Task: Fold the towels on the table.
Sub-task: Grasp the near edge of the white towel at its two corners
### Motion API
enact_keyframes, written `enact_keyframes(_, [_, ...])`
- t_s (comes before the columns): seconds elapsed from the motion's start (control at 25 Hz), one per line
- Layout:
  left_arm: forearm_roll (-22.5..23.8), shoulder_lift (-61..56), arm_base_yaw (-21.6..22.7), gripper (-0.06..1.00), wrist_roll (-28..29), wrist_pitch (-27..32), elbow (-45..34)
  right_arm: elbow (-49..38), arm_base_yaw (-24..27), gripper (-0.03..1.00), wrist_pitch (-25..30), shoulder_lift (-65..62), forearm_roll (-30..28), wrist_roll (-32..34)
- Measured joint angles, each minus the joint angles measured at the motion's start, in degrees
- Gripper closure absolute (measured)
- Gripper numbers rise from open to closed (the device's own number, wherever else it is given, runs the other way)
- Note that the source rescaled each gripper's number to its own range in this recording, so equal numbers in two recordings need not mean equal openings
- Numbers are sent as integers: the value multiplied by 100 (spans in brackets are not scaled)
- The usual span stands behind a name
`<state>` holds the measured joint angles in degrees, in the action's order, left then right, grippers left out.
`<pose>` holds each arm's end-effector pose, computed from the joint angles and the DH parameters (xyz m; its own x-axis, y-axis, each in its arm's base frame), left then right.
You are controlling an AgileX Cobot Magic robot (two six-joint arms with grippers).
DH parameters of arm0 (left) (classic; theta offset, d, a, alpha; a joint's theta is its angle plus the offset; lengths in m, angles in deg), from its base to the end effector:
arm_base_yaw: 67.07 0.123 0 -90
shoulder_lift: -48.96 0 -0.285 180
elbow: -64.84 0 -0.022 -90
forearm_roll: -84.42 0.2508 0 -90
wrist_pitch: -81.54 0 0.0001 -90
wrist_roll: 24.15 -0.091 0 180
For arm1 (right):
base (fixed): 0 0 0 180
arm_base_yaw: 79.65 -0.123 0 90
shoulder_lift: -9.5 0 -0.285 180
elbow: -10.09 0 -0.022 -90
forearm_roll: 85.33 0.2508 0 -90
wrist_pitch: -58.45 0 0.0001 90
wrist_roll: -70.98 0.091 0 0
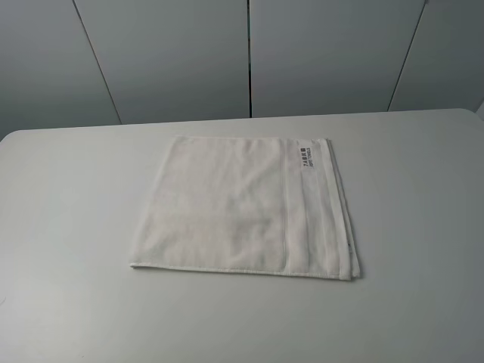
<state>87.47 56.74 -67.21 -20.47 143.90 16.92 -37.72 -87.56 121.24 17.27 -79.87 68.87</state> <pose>-0.0074 0.0043 0.2783 -0.4680 -0.0383 -0.8829 -0.0577 0.9983 -0.0127 -0.0091 0.0065 0.2784 -0.4705 -0.0585 -0.8805 -0.2077 0.9771 0.0461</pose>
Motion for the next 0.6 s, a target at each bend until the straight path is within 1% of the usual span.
enact_keyframes(0.32, [22,0,0,-6,-86,0,0,0,0,-3,0,0,12,8])
enact_keyframes(0.44, [35,0,0,-6,-86,0,0,39,0,-3,0,-3,62,131])
enact_keyframes(0.6, [57,32,0,-6,-428,0,120,272,0,-3,93,150,122,211])
